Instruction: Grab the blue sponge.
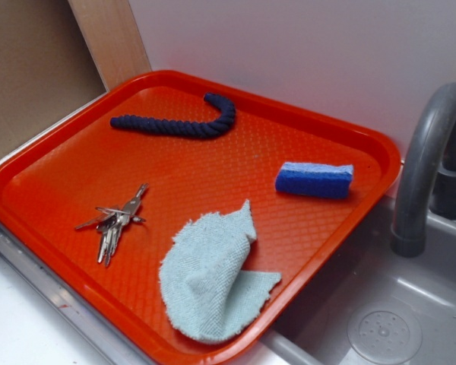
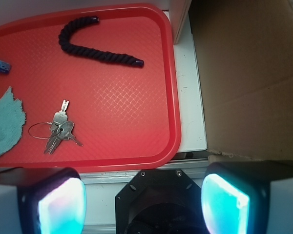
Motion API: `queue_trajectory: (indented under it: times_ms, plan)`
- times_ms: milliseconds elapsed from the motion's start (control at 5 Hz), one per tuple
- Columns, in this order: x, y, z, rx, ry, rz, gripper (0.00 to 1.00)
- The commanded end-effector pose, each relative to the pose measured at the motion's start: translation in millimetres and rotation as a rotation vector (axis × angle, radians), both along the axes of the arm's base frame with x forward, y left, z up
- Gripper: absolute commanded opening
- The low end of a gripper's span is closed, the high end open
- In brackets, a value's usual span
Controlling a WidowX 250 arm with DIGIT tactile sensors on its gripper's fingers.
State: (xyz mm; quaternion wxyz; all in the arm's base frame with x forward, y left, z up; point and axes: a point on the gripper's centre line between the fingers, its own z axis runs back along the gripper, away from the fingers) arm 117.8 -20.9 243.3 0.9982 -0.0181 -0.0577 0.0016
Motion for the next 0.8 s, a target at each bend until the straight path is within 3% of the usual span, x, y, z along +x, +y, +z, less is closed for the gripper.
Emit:
queue_trajectory:
  times_ms: [0,200,400,600]
  plan:
    - [0,0,0,0.000,0.000,0.000,1.00]
    - [30,-35,-3,0.092,-0.052,-0.248,1.00]
    - [45,-64,-10,0.124,-0.061,-0.499,1.00]
    - [59,-108,-31,0.112,-0.076,-0.748,1.00]
